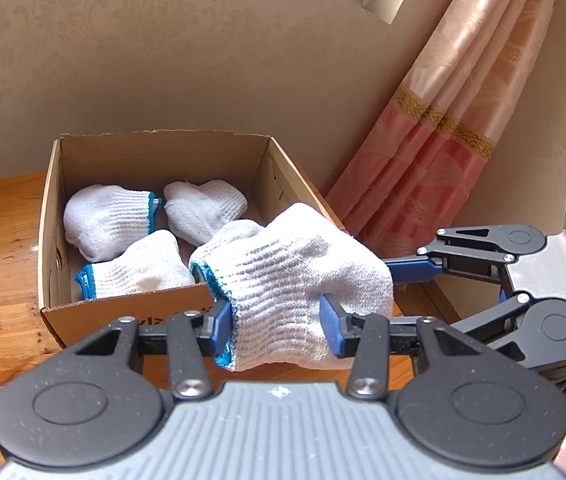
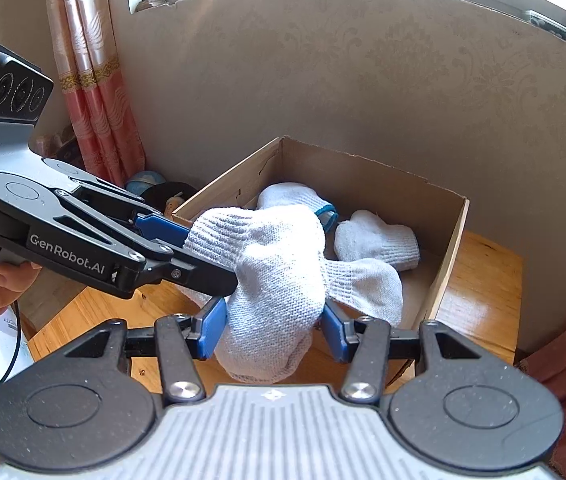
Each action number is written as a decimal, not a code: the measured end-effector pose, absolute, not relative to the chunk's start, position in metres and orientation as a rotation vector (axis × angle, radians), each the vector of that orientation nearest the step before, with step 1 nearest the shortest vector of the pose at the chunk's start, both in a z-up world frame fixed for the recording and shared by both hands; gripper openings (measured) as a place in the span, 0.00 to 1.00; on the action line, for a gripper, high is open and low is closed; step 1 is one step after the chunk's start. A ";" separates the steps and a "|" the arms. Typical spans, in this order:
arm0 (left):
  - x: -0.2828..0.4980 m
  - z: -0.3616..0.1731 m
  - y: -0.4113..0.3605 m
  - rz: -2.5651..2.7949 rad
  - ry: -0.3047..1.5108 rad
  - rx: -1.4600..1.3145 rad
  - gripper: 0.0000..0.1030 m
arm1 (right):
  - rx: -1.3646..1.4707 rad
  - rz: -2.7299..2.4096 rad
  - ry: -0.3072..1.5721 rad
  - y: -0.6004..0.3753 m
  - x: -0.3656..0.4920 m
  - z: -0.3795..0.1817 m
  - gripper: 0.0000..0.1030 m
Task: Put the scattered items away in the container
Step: 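Lift the held glove with both tools and carry it over the box, then lower the glove into the box and open both tools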
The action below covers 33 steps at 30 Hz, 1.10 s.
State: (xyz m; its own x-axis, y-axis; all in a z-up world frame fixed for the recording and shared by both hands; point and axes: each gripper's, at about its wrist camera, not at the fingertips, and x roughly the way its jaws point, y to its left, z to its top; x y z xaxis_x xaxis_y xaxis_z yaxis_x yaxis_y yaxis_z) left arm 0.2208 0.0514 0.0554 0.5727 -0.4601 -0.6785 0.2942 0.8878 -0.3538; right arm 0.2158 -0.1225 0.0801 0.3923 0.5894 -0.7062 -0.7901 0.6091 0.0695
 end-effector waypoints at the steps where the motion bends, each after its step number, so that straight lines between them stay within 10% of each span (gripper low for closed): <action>1: 0.224 0.056 0.052 -0.446 0.853 -0.209 0.43 | -0.301 0.892 0.759 -0.121 0.219 0.081 0.56; 33: 0.356 0.035 0.086 -0.390 0.892 -0.258 0.43 | -0.309 0.897 0.785 -0.076 0.349 0.075 0.55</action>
